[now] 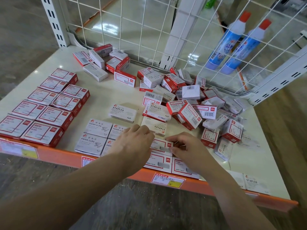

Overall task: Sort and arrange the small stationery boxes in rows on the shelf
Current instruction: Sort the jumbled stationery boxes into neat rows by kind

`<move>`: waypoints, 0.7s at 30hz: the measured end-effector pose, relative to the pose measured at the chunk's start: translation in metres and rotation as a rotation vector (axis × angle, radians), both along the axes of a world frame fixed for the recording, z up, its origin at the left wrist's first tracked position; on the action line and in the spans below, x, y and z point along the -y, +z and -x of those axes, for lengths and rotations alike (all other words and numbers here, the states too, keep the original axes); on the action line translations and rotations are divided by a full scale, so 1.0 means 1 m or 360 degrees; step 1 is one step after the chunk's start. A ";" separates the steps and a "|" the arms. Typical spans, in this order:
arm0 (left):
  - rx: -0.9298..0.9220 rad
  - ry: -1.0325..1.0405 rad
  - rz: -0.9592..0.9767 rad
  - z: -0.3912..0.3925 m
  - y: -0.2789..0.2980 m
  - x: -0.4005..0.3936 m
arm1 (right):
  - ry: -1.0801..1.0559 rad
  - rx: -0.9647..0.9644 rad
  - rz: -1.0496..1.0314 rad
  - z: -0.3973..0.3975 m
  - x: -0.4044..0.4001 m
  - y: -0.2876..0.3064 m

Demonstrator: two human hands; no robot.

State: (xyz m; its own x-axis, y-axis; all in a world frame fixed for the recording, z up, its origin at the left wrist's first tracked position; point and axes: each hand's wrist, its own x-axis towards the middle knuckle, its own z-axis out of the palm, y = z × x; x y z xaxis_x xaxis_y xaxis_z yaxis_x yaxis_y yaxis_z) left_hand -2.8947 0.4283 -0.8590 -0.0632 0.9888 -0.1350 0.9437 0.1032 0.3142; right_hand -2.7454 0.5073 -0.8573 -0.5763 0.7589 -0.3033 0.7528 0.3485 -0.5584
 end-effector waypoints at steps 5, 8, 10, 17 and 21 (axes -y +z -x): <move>0.0061 0.0007 -0.0025 0.002 0.001 0.000 | -0.0015 -0.0072 -0.0087 -0.003 0.000 -0.002; 0.0111 0.0008 -0.0058 0.002 0.003 -0.002 | -0.0108 -0.0150 -0.0237 -0.009 -0.005 0.000; 0.0134 -0.0014 -0.0075 0.000 0.005 -0.003 | -0.0218 -0.0192 -0.0347 -0.014 -0.009 0.002; 0.0096 -0.0205 -0.0062 -0.012 0.008 -0.010 | -0.0527 -0.0231 -0.0648 -0.024 -0.026 0.001; 0.0095 -0.0190 0.0010 -0.016 0.008 -0.012 | -0.0444 -0.0040 -0.0710 -0.022 -0.039 -0.002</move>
